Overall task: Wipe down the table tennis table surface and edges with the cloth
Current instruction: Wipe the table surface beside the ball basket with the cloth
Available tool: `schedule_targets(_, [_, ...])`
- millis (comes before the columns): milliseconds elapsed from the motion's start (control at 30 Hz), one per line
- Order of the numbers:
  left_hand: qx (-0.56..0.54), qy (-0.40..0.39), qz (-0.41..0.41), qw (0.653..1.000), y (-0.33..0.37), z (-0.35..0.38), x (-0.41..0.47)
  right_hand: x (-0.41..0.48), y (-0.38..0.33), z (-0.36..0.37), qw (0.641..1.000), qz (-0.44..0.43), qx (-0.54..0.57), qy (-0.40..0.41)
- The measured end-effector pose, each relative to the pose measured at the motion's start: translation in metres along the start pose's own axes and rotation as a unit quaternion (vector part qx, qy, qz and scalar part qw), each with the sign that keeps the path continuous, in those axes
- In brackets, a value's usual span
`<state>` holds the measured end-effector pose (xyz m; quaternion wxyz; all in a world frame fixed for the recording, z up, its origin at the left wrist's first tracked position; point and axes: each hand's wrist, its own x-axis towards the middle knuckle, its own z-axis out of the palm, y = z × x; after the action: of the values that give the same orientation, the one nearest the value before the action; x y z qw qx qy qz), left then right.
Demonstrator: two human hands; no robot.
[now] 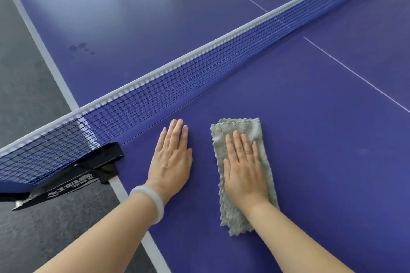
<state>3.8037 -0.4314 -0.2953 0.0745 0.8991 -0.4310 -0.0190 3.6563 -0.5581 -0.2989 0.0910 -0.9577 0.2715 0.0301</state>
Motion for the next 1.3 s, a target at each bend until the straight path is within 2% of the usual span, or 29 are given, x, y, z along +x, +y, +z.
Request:
schedule_targets(100, [-0.003,-0.019,-0.033,0.999,0.016,0.008,0.043,-0.01,0.037,-0.006,0.98,-0.193,-0.031,-0.031])
schedule_targets(133, [-0.002,-0.024,-0.046,0.999,0.017,0.011,0.051,-0.008,0.056,-0.01,0.972,-0.228,-0.045,-0.034])
schedule_targets(167, [-0.003,-0.028,-0.058,0.998,0.016,0.014,0.055,-0.003,0.075,-0.013,0.974,-0.218,-0.054,-0.034])
schedule_targets(233, [-0.01,-0.028,-0.067,0.997,0.015,0.017,0.055,0.017,0.107,-0.019,0.996,-0.07,-0.04,-0.023])
schedule_targets(300, [-0.015,-0.031,-0.063,0.997,0.015,0.019,0.053,0.036,0.109,-0.019,0.992,0.122,-0.023,0.002])
schedule_targets(333, [-0.016,-0.034,-0.062,0.997,0.015,0.019,0.054,0.043,0.094,-0.017,0.983,0.184,-0.014,0.018])
schedule_targets(367, [-0.019,-0.036,-0.061,0.997,0.014,0.018,0.055,0.048,0.073,-0.015,0.978,0.207,-0.003,0.032])
schedule_targets(433, [-0.022,-0.041,-0.061,0.997,0.014,0.015,0.056,0.044,0.024,-0.005,0.989,0.134,0.019,0.055])
schedule_targets(500, [-0.027,-0.046,-0.056,0.997,0.013,0.011,0.056,0.028,-0.016,0.004,0.999,-0.009,0.021,0.049])
schedule_targets(567, [-0.028,-0.047,-0.055,0.997,0.014,0.009,0.056,0.022,-0.016,0.002,0.993,-0.115,0.016,0.025])
schedule_targets(633, [-0.031,-0.036,-0.06,0.997,0.015,0.009,0.057,0.036,0.026,-0.006,0.99,-0.136,-0.003,0.025])
schedule_targets(700, [-0.031,-0.031,-0.068,0.997,0.016,0.009,0.057,0.057,0.084,-0.015,0.999,-0.039,-0.02,0.03])
schedule_targets(767, [-0.029,-0.028,-0.073,0.997,0.017,0.011,0.058,0.074,0.129,-0.026,0.991,0.13,-0.002,0.029])
schedule_targets(833, [-0.031,-0.028,-0.077,0.996,0.018,0.012,0.058,0.083,0.122,-0.028,0.973,0.226,0.015,0.043])
schedule_targets(867, [-0.032,-0.029,-0.078,0.996,0.018,0.012,0.057,0.083,0.102,-0.025,0.975,0.216,0.015,0.048])
schedule_targets(900, [-0.031,-0.03,-0.079,0.996,0.019,0.011,0.057,0.08,0.076,-0.02,0.985,0.166,0.019,0.05])
schedule_targets(967, [-0.028,-0.034,-0.074,0.996,0.019,0.011,0.057,0.064,0.022,-0.007,0.999,-0.018,0.013,0.034])
schedule_targets(1000, [-0.029,-0.037,-0.072,0.996,0.019,0.01,0.057,0.057,0.005,-0.005,0.995,-0.1,0.009,0.018])
schedule_targets(1067, [-0.034,-0.04,-0.072,0.996,0.02,0.009,0.057,0.067,0.005,-0.012,0.983,-0.182,-0.003,-0.024])
schedule_targets(1100, [-0.037,-0.039,-0.072,0.996,0.021,0.008,0.057,0.08,0.016,-0.015,0.982,-0.188,-0.017,-0.025])
schedule_targets(1133, [-0.037,-0.04,-0.072,0.996,0.022,0.008,0.057,0.096,0.03,-0.018,0.986,-0.16,-0.027,-0.024])
schedule_targets(1167, [-0.034,-0.045,-0.072,0.996,0.022,0.007,0.057,0.114,0.044,-0.023,0.995,-0.096,-0.026,-0.021])
schedule_targets(1233, [-0.031,-0.053,-0.068,0.996,0.023,0.006,0.057,0.143,0.068,-0.03,0.997,0.078,-0.004,0.006])
schedule_targets(1267, [-0.029,-0.056,-0.069,0.996,0.024,0.005,0.058,0.15,0.066,-0.031,0.991,0.133,-0.001,0.017])
schedule_targets(1300, [-0.026,-0.063,-0.07,0.995,0.024,0.003,0.058,0.153,0.053,-0.03,0.989,0.146,-0.007,0.023])
